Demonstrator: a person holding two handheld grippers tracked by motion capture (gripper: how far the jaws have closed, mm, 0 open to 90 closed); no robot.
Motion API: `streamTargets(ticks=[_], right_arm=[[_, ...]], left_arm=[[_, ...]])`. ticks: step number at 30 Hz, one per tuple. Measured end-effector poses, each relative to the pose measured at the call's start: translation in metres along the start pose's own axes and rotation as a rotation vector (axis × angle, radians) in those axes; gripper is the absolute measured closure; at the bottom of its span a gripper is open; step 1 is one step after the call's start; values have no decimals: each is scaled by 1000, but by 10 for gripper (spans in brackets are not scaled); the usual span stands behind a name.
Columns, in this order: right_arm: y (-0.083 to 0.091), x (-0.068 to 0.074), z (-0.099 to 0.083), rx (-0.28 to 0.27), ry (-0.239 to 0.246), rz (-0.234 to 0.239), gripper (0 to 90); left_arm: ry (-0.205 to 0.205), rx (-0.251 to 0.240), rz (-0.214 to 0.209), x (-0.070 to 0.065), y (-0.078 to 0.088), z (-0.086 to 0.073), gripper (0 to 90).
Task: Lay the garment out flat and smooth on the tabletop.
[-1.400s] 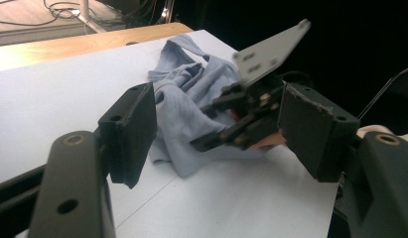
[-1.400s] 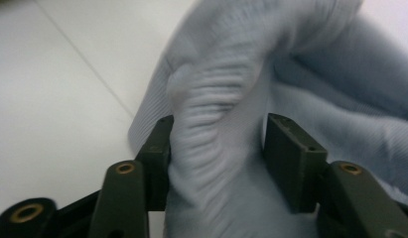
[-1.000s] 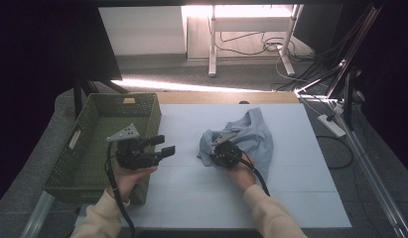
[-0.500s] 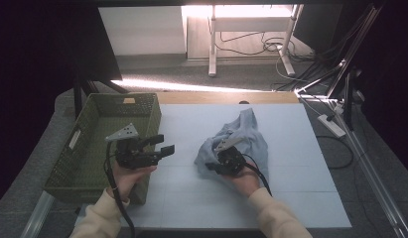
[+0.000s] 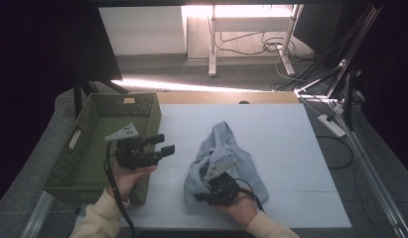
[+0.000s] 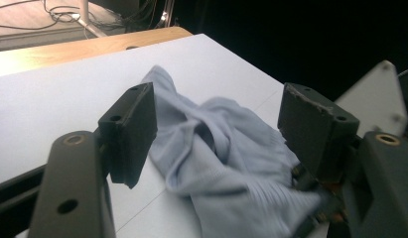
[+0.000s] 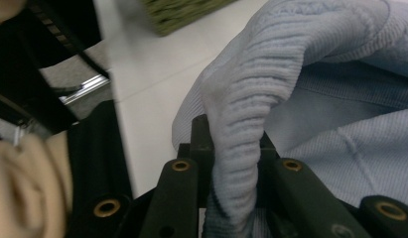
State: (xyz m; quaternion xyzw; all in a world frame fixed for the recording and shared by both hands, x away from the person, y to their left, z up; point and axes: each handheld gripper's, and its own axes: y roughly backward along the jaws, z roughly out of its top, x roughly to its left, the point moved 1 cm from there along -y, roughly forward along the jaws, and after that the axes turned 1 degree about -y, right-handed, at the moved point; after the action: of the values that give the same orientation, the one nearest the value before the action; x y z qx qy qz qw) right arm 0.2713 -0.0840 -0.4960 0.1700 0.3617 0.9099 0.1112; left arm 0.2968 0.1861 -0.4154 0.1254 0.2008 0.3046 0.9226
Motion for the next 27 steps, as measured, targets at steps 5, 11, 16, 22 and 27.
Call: streamTargets(ticks=[5, 11, 16, 22, 27], right_arm=[[-4, 2, -3, 1, 8, -8, 758], [18, 2, -4, -103, 10, -19, 491], [46, -8, -8, -170, -15, -98, 458], [67, -43, -16, -202, -84, -245, 431], [71, -71, -13, -231, -147, -298, 416]], left_arm=[[-3, 7, -4, -2, -3, -1, 316], [-2, 11, -6, -3, -6, -1, 316], [-4, 16, -8, -6, -9, 0, 316], [-7, 25, -14, -8, -14, 0, 316], [-7, 30, -17, -9, -16, -1, 316]])
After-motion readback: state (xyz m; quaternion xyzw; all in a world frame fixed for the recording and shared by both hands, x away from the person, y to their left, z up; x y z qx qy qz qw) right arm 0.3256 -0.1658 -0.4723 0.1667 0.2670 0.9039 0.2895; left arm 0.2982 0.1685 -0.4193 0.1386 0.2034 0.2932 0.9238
